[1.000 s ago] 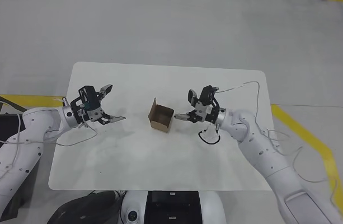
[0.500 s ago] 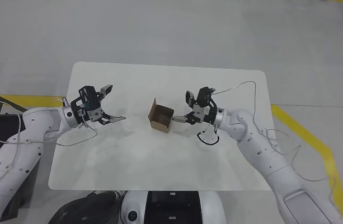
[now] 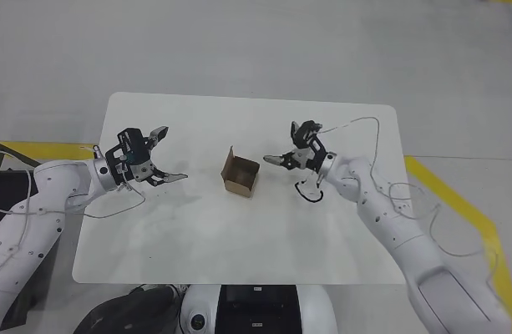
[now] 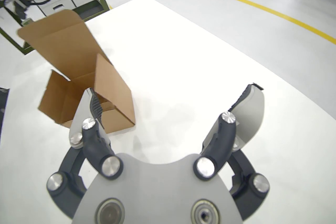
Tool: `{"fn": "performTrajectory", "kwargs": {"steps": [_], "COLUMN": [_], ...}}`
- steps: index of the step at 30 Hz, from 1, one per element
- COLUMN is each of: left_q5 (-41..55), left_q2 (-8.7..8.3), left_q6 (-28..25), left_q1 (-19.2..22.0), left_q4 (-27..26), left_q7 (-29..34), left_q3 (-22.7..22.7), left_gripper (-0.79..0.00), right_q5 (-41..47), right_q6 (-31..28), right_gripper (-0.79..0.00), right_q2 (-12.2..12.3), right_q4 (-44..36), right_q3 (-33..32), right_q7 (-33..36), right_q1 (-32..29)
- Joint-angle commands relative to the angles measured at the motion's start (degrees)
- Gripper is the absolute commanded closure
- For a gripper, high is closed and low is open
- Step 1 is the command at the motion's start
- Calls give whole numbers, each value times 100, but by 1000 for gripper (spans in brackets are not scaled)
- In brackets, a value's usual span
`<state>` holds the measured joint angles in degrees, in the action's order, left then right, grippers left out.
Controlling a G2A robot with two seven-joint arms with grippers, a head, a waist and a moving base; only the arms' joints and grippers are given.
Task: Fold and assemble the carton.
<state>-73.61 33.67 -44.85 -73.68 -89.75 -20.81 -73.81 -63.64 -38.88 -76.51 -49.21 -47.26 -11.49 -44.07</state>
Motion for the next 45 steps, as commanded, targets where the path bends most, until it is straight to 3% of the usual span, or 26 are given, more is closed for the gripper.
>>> {"fn": "performTrajectory", "kwargs": {"steps": [1, 7, 12, 26, 36, 41, 45], "left_q5": [0, 0, 0, 0, 0, 0, 0], "left_q2": [0, 0, 0, 0, 0, 0, 0], "left_q6": [0, 0, 0, 0, 0, 0, 0], "left_q1": [0, 0, 0, 0, 0, 0, 0], "left_q4": [0, 0, 0, 0, 0, 0, 0], "left_q7": [0, 0, 0, 0, 0, 0, 0], "left_q3": [0, 0, 0, 0, 0, 0, 0], "left_gripper": [-785, -785, -785, -785, -785, -785, -785], "right_q5": [-68, -136, -366, -1332, -1770, -1709, -1427], "right_q6": [212, 618, 385, -80, 11, -9, -178], "right_gripper": [-785, -785, -785, -785, -785, -785, -785], "right_q2": [-73, -315, -450, -422, -129, 111, 255], "right_q4": [203, 679, 978, 1126, 208, -586, -1359], "right_q3": [99, 399, 639, 907, 622, 146, -191], "right_q7": [61, 182, -24, -1193, -1617, -1132, -329], "right_q1": [127, 388, 497, 123, -471, -777, -1090]}}
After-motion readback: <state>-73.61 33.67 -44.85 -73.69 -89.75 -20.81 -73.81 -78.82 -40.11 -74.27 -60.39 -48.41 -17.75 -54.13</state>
